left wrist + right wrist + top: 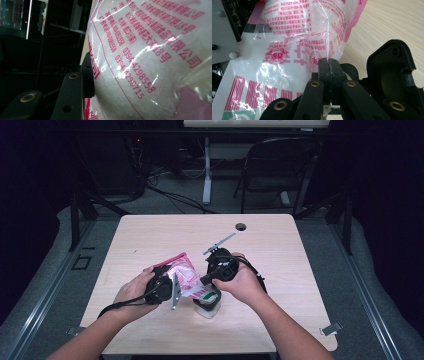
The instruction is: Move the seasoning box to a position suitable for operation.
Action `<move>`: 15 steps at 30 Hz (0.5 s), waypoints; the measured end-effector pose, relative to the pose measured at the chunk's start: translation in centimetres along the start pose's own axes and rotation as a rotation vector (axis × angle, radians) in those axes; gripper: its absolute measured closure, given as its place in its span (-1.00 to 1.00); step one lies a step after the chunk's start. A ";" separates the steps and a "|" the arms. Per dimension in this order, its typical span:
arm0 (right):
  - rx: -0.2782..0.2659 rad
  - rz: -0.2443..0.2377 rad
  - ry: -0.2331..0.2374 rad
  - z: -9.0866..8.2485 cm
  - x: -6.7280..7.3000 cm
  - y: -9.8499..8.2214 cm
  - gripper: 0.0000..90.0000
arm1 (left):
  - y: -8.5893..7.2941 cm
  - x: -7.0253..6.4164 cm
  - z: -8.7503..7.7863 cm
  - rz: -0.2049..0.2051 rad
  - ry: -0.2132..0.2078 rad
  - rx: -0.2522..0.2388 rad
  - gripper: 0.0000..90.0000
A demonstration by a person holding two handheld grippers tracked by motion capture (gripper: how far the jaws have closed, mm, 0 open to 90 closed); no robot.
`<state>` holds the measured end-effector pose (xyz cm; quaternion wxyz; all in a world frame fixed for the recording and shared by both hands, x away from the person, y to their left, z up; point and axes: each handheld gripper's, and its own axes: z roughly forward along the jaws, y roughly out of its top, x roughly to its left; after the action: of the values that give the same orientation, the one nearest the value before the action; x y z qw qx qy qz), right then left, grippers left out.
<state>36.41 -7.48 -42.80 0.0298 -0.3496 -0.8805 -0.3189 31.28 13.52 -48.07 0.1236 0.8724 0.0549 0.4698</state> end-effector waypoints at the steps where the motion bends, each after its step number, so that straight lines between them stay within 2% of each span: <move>1: 0.000 0.000 0.000 0.0 0.0 0.0 1.00 | 0.0 0.0 0.0 0.002 0.005 0.000 0.33; 3: -0.017 0.009 -0.002 0.0 0.0 -0.1 1.00 | 0.1 0.1 0.0 0.001 0.008 -0.001 0.33; 9: -0.014 0.001 -0.008 0.0 -0.1 -0.1 1.00 | 0.1 0.0 0.1 0.007 0.016 -0.002 0.33; 15: -0.017 0.008 -0.008 0.1 -0.1 -0.2 1.00 | 0.2 0.0 0.1 0.031 0.033 0.001 0.33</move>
<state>36.35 -7.57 -43.02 0.0245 -0.3547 -0.8765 -0.3246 31.37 13.27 -48.12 0.1149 0.8653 0.0435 0.4860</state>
